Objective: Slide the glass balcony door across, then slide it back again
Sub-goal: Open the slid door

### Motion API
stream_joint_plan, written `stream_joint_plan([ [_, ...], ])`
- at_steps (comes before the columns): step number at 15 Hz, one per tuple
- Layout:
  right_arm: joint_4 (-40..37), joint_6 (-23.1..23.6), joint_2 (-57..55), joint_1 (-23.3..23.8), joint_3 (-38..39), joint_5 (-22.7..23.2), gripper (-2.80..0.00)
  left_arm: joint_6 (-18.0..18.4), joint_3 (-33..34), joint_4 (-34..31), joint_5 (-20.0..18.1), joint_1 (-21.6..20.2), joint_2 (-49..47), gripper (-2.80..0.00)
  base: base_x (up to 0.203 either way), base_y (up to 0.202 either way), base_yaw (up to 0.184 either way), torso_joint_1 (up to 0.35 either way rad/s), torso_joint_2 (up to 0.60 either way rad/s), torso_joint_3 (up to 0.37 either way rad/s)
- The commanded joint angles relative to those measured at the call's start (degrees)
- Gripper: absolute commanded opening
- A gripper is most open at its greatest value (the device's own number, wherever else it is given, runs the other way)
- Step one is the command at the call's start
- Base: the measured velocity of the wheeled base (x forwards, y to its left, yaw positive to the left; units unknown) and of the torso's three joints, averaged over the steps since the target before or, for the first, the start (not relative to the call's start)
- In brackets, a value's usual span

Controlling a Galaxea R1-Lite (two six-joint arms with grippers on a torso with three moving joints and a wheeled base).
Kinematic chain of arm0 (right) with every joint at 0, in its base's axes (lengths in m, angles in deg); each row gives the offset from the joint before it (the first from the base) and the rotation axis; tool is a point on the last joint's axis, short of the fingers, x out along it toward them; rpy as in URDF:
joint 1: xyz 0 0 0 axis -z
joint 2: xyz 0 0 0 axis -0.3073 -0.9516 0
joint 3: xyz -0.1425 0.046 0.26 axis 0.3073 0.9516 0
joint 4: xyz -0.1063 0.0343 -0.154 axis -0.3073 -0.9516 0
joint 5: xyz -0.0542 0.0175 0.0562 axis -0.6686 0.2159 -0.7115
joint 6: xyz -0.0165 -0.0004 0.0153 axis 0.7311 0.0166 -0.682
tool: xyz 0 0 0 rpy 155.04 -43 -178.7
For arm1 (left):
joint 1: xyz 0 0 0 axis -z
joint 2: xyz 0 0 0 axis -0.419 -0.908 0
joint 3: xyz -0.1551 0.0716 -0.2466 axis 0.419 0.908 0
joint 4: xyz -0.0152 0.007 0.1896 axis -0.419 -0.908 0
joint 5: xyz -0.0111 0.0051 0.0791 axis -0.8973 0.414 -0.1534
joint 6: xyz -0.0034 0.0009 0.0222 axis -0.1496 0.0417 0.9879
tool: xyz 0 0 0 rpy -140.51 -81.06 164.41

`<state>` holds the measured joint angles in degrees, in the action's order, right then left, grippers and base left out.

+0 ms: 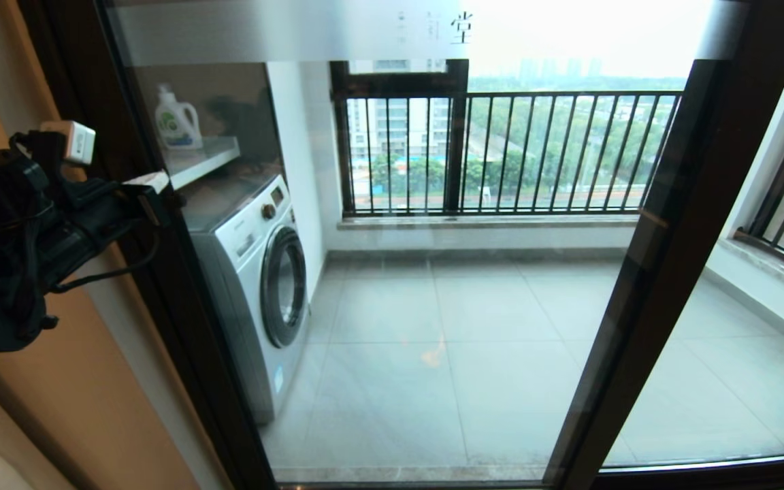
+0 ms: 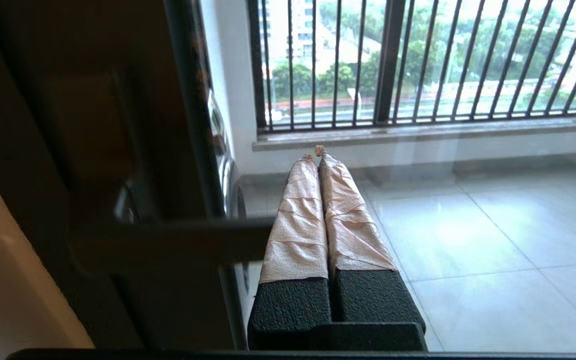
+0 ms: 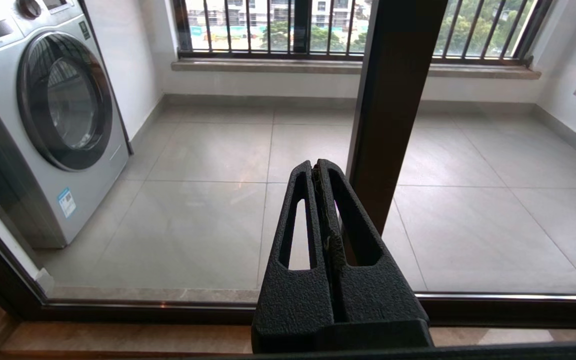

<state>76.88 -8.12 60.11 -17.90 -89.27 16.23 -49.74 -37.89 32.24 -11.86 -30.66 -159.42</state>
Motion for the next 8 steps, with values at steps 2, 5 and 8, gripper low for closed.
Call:
stream_joint_plan([
  [2, 0.02, 0.04, 0.03, 0.00, 0.70, 0.01, -2.80, 0.04, 4.93, 1.44, -0.17, 0.00, -1.18, -2.80, 0.000, 0.000, 0.000, 0.000, 0.00, 0.000],
  [5, 0.02, 0.04, 0.03, 0.00, 0.70, 0.04, -2.80, 0.31, 7.50, 10.56, 0.38, -0.07, -5.09, -2.80, 0.000, 0.000, 0.000, 0.000, 0.00, 0.000],
  [8, 0.02, 0.04, 0.03, 0.00, 0.70, 0.06, -2.80, 0.48, 8.06, 12.82, 1.86, -0.42, -7.39, -2.80, 0.000, 0.000, 0.000, 0.000, 0.00, 0.000],
])
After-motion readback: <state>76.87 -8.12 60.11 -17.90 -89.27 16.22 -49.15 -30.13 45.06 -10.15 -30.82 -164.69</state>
